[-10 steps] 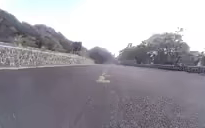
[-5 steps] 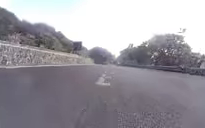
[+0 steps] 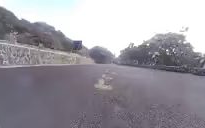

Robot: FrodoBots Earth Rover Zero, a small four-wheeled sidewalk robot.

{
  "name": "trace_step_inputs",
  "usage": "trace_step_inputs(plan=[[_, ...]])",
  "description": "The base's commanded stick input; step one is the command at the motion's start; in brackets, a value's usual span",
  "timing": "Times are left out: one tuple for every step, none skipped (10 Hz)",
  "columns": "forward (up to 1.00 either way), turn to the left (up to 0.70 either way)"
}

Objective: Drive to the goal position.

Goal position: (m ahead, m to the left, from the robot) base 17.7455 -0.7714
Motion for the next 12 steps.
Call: trace_step_inputs(plan=[[0.70, 0.00], [0.70, 0.00], [0.70, 0.00], [0.70, 0.00], [0.70, 0.00], [0.70, 0.00], [0.70, 0.00], [0.70, 0.00], [0.70, 0.00], [0.70, 0.00], [0.70, 0.00], [0.70, 0.00]])
